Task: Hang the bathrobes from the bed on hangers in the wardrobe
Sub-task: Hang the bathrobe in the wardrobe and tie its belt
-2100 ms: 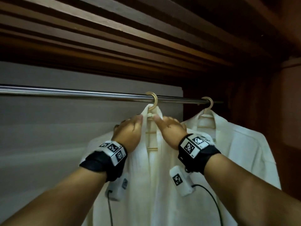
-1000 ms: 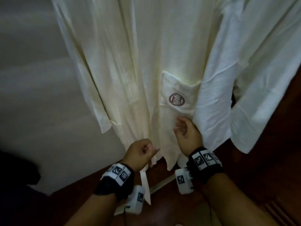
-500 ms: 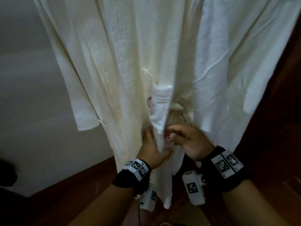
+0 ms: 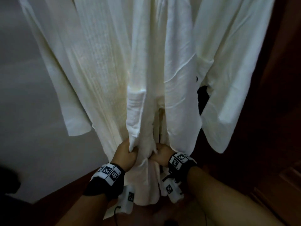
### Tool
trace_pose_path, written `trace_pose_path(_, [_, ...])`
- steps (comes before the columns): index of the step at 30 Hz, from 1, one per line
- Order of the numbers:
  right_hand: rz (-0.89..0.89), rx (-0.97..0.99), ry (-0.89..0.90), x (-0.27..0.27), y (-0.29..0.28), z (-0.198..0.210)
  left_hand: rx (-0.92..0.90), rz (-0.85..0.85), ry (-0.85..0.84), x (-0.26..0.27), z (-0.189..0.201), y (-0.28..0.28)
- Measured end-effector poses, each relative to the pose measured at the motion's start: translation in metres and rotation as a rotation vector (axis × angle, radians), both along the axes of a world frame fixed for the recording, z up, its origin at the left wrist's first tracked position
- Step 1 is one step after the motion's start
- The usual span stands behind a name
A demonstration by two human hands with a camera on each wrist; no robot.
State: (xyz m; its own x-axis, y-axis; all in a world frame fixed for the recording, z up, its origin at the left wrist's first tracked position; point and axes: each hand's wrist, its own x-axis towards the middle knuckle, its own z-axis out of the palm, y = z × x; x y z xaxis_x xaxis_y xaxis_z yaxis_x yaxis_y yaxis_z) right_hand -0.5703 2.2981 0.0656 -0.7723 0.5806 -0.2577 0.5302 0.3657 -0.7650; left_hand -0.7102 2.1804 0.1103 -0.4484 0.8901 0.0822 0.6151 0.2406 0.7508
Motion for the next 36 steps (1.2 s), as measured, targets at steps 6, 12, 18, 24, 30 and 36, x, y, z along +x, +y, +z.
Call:
trace_pose_path(6, [-0.071,0.101,0.129,0.021,-0.025,0.048,-0.057,0.016,0.034,-0.012,0.002,0.005])
trace_pose_path(12, [0.115,-0.364,0.497,0.024,-0.068,0.134,-0.313,-0.217,0.256,-0.028,0.020,0.018])
trace_pose_path(18, [0.047,-0.295,0.447,0.011,-0.076,0.122,-0.804,-0.419,0.414,-0.120,0.004,0.005])
trace_pose_path(24, [-0.046,-0.385,0.348,-0.019,-0.085,0.103,-0.274,0.131,0.228,-0.199,0.039,0.026])
trace_pose_path(30, [-0.275,-0.245,0.446,-0.059,-0.087,0.088,-0.045,0.107,0.028,-0.210,0.075,0.071])
trace_pose_path(36, [-0.416,-0.132,0.478,-0.072,-0.087,0.086,-0.063,-0.007,0.355,-0.187,0.074,0.069])
